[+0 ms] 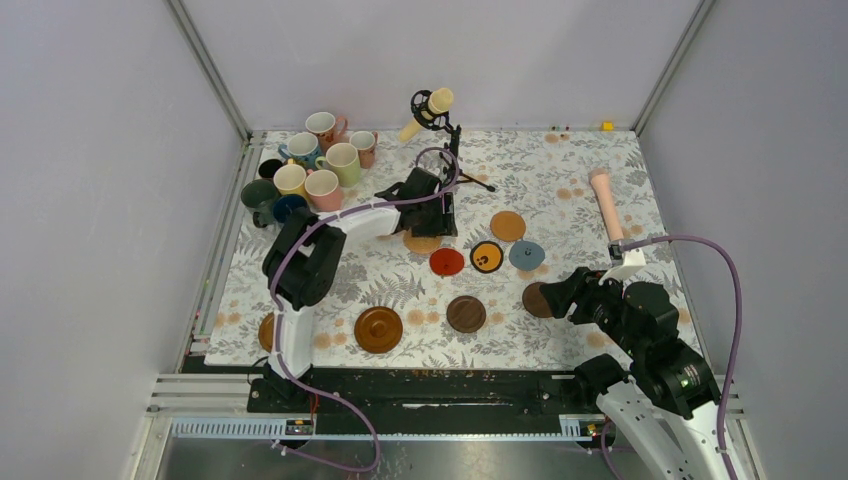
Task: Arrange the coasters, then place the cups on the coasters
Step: Move the coaster to the center of the board.
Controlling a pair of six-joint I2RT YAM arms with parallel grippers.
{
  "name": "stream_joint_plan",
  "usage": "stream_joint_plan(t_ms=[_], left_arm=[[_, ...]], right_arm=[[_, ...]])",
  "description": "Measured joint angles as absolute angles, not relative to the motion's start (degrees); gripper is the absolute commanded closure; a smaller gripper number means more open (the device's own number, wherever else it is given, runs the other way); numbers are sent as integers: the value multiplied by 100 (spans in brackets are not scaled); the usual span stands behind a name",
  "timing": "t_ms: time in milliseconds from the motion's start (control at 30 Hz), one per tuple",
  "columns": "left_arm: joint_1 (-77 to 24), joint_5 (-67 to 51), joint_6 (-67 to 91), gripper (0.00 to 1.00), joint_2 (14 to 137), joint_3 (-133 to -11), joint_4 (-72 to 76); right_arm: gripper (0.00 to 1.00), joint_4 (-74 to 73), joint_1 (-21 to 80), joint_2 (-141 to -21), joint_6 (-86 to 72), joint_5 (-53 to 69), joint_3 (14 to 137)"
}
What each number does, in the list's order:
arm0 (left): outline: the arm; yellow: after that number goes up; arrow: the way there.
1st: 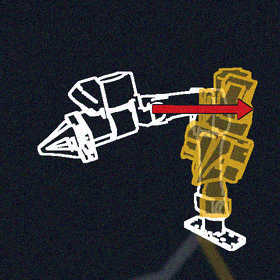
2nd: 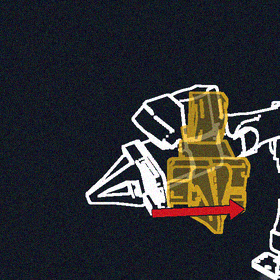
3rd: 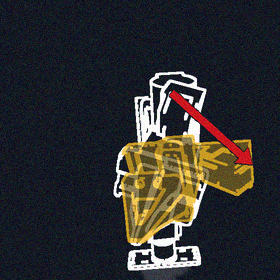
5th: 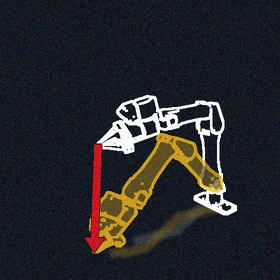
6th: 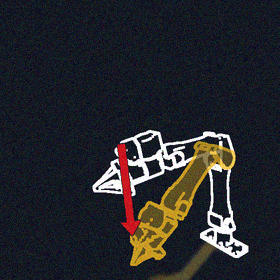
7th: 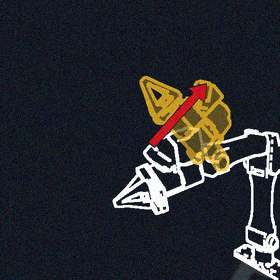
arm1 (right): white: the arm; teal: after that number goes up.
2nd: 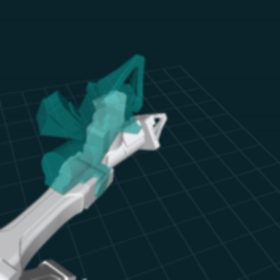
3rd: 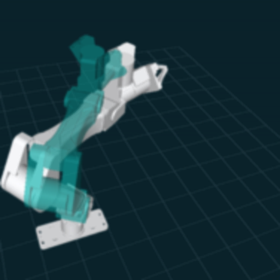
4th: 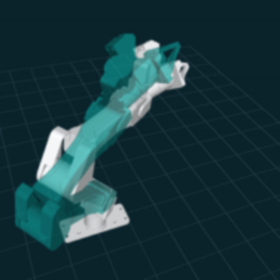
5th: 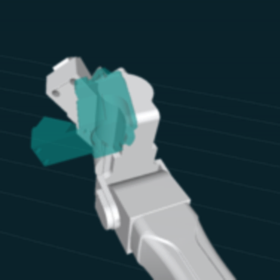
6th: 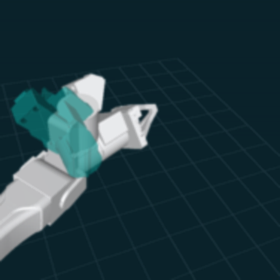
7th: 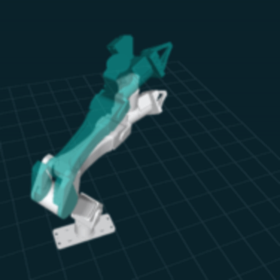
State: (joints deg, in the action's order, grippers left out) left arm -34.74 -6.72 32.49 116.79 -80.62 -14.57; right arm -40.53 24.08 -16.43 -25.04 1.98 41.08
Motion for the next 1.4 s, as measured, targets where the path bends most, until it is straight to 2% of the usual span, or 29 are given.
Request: stream_joint_plan(t_ms=[433,667,967,1167,1400], left_arm=[[-3809,-1096,3144,38,12081,-8488,-1050],[-3833,-722,3094,39,11638,-8068,-1070],[-3140,440,3138,46,10326,-7422,-1406],[-2558,467,3256,50,10492,-7065,-1629],[-2519,154,3385,57,10910,-6958,-1629]], right_arm=[[37,-4104,2408,-1710,-2458,191,4110],[37,-4139,2408,-1765,-2418,139,4128],[37,-4134,2408,-1828,-2421,110,4128],[37,-4132,2408,-1831,-2421,110,4128],[36,-4132,2408,-1861,-2421,110,4128]])
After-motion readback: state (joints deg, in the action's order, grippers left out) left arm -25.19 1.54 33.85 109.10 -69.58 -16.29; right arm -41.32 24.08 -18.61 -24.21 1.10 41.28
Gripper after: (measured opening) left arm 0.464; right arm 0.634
